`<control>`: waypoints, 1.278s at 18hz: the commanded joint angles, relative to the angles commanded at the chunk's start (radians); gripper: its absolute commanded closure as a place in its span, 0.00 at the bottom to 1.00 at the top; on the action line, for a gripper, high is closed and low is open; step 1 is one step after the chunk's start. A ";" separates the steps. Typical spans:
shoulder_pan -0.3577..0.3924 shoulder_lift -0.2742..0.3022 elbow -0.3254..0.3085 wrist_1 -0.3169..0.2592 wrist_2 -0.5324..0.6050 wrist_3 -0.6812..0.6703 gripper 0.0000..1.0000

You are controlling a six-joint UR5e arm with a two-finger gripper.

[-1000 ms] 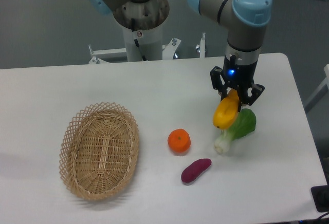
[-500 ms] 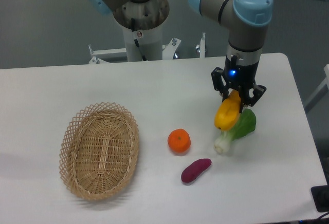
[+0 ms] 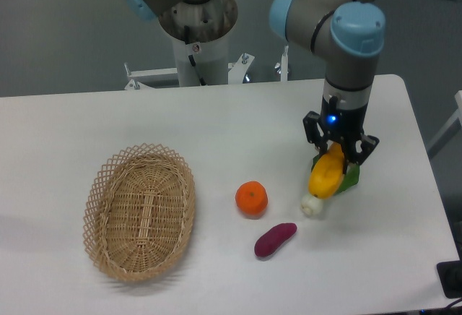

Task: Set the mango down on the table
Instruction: 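Carry the mango past the bok choy and lower it onto the table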

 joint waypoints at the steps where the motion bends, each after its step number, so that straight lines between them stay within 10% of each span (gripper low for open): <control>1: -0.002 -0.020 0.009 0.029 0.000 -0.002 0.63; 9: -0.051 -0.236 0.164 0.123 -0.002 0.012 0.63; 23: -0.071 -0.298 0.140 0.124 -0.002 0.026 0.61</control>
